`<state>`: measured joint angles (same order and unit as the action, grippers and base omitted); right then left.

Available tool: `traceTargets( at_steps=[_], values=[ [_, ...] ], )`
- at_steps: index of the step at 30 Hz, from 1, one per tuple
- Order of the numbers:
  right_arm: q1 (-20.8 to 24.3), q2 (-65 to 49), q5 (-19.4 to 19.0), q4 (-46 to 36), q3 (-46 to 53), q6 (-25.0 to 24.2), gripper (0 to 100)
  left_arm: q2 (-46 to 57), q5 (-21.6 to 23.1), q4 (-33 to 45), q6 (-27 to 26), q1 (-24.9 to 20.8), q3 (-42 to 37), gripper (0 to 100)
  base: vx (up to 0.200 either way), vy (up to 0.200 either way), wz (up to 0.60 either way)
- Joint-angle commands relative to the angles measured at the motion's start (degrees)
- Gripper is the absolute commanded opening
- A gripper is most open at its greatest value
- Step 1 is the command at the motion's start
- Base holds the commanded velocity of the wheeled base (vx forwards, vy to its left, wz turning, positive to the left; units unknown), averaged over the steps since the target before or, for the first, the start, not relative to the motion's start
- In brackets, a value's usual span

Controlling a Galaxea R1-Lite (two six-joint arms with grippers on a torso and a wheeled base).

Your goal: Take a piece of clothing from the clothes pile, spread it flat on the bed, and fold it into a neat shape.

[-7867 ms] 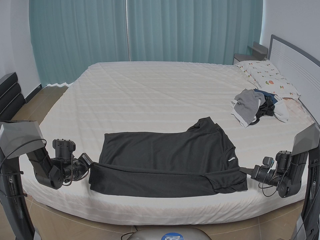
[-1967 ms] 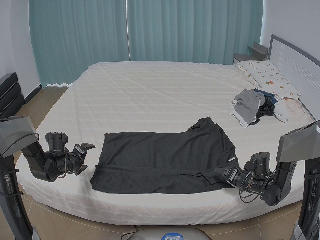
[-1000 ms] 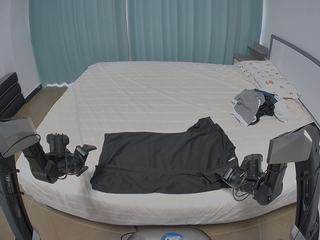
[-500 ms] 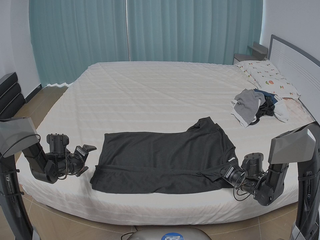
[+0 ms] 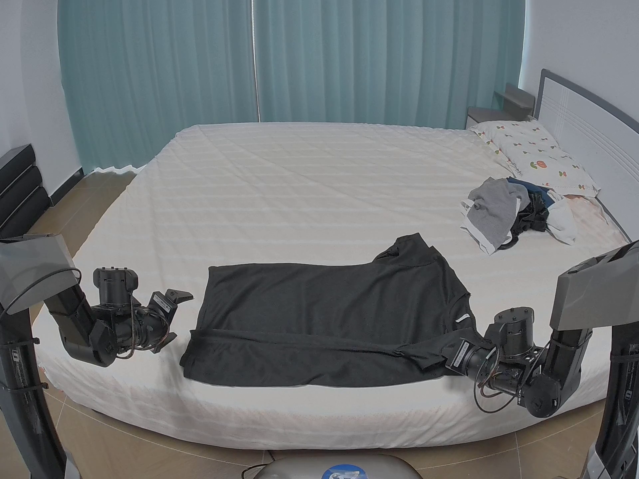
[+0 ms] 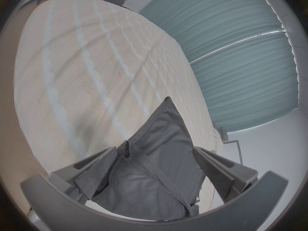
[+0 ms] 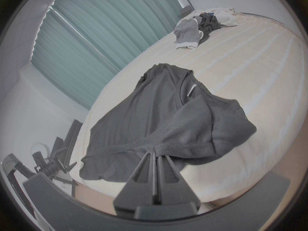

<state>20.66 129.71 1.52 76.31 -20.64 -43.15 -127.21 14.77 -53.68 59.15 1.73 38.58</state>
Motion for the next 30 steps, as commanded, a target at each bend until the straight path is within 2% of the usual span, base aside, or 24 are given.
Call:
traceTargets(
  at_steps=[1,10,11,18,26,28,30],
  values=[
    [0.34,-0.42,0.06,-0.90,1.13,0.97,0,-0.41,-0.01,-0.03,-0.44,0.03,0.00,100,0.000,0.000,0.00],
    [0.52,1.60,0.15,-1.52,2.97,6.86,0,-0.41,-0.01,-0.03,-0.70,0.03,-0.09,100,0.000,0.000,0.00],
    [0.52,2.22,0.15,-1.43,3.06,7.91,100,-0.41,-0.01,-0.03,-0.70,0.03,-0.09,100,0.000,0.000,0.00],
    [-0.71,1.34,0.23,1.03,2.71,8.44,100,-0.41,-0.01,-0.03,-0.79,0.03,0.00,100,0.000,0.000,0.00],
    [-7.22,-3.32,0.06,3.14,0.86,8.61,100,-0.06,-0.10,-0.03,-1.23,-0.68,0.18,100,0.000,0.000,0.00],
    [-9.68,-4.29,-0.38,2.88,0.34,8.70,100,0.21,-1.24,0.68,-1.05,-0.68,1.14,100,0.000,0.000,0.00],
    [-11.43,-3.94,-1.08,2.88,-0.28,8.70,100,-0.23,-5.55,0.50,-0.88,-0.94,1.58,100,0.000,0.000,0.00]
  ],
)
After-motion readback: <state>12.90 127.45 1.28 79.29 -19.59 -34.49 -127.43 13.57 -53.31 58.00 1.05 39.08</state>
